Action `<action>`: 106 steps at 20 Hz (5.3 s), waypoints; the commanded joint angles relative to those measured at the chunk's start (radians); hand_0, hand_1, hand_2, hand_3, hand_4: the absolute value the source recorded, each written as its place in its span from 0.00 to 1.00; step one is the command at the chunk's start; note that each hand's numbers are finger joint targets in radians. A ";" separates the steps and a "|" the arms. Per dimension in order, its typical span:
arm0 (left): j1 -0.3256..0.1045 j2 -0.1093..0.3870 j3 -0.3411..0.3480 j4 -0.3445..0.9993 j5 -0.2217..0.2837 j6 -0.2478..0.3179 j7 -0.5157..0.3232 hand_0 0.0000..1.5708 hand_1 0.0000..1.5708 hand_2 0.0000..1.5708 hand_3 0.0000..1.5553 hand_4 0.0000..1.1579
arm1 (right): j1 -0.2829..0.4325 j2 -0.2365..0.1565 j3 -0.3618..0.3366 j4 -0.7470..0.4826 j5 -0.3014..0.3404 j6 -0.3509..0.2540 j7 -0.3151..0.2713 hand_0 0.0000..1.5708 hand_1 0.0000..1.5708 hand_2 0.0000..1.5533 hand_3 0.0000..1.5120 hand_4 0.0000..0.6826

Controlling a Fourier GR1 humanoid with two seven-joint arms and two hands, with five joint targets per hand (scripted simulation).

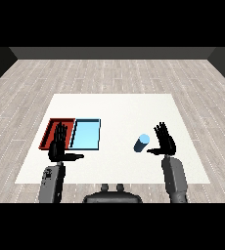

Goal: Pick the blue can and put it in the blue box

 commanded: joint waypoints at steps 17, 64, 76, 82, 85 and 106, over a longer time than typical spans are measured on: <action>-0.022 0.023 0.040 0.064 0.024 -0.032 -0.019 0.00 0.00 0.00 0.00 0.00 | -0.104 0.030 0.021 0.257 -0.007 -0.009 -0.078 0.00 0.00 0.00 0.00 0.00; -0.061 -0.036 -0.097 0.037 -0.058 0.002 0.111 0.00 0.00 0.00 0.00 0.00 | -0.179 -0.027 0.153 0.007 0.267 -0.410 0.066 0.91 0.91 0.93 0.92 0.91; -0.112 -0.057 -0.230 0.159 -0.074 0.066 0.120 0.00 0.00 0.00 0.00 0.00 | -0.201 0.107 0.302 -0.124 0.436 -0.553 0.144 0.90 0.90 0.93 0.93 0.90; -0.194 -0.057 -0.289 0.264 -0.011 0.109 0.141 0.00 0.00 0.00 0.00 0.00 | -0.180 0.107 0.361 -0.187 0.473 -0.564 0.203 0.92 0.92 0.93 0.93 0.89; -0.121 -0.057 -0.327 0.203 -0.001 0.113 0.146 0.00 0.00 0.00 0.00 0.00 | -0.271 0.130 0.411 -0.090 0.482 -0.641 0.177 0.92 0.92 0.93 0.92 0.89; -0.299 -0.057 -0.497 0.404 0.127 0.313 0.145 0.00 0.00 0.00 0.00 0.00 | -0.282 0.131 0.479 -0.127 0.462 -0.650 0.186 0.94 0.94 0.94 0.92 0.89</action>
